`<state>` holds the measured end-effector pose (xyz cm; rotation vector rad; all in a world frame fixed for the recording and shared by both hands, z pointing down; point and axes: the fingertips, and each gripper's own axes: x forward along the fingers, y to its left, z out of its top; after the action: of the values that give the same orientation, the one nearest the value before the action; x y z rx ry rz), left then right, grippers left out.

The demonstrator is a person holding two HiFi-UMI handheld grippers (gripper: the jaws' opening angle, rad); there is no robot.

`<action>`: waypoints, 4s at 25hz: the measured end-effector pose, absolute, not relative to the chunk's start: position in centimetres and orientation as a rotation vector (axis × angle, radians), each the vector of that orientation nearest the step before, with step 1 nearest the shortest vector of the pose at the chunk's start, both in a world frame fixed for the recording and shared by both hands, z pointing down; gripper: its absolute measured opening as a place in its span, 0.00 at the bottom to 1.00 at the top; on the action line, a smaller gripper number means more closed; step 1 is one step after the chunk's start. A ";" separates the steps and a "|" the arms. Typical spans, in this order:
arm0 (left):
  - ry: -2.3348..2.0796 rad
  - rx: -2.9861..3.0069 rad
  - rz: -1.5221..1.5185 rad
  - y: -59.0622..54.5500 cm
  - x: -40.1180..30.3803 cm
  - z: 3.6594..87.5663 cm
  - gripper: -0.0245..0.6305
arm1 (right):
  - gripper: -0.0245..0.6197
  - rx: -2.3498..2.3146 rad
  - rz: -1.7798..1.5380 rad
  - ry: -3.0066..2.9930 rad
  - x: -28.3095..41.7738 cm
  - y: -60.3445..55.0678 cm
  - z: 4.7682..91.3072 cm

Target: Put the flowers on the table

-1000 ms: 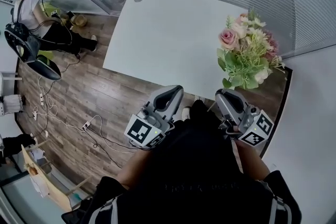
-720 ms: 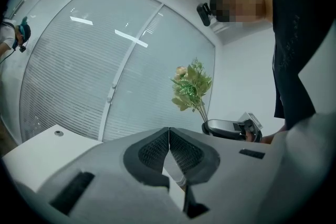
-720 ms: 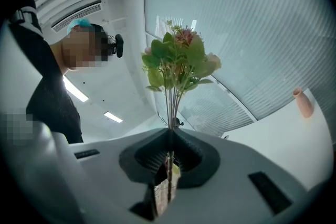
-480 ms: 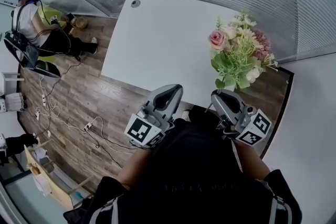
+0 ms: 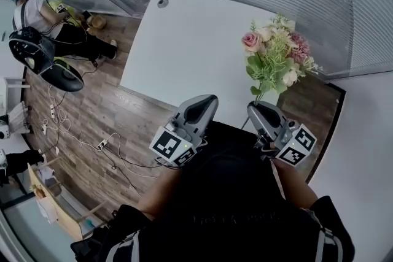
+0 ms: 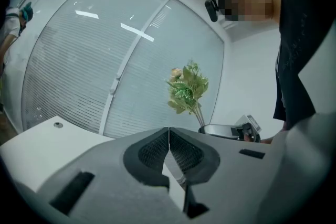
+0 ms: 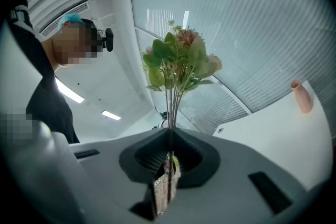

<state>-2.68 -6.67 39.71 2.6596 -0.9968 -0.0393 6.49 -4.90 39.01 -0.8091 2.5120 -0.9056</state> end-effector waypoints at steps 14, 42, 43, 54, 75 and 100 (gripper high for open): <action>-0.903 2.581 0.109 -11.5 -4.2 45.0 0.07 | 0.11 -0.936 -1.144 2.512 3.5 -10.0 45.0; -0.883 2.262 0.145 -12.7 -4.7 57.6 0.07 | 0.11 -1.142 -1.567 2.496 3.0 -10.5 62.1; -0.878 2.259 0.163 -12.6 -4.6 58.1 0.07 | 0.11 -1.145 -1.572 2.501 3.0 -10.5 62.6; -0.853 2.175 0.259 -11.5 -4.7 62.2 0.07 | 0.11 -1.161 -1.674 2.529 1.5 -10.5 66.2; -0.830 2.161 0.292 -9.9 -5.2 62.8 0.07 | 0.11 -1.196 -1.800 2.569 0.5 -9.7 70.4; -0.830 2.249 0.282 -10.0 -5.1 61.5 0.07 | 0.09 -1.331 -1.415 2.845 2.3 -8.9 66.7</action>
<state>-5.07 -9.96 61.48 2.2494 -0.8301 0.2820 2.29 -8.93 66.70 -1.3313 2.8450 -1.4148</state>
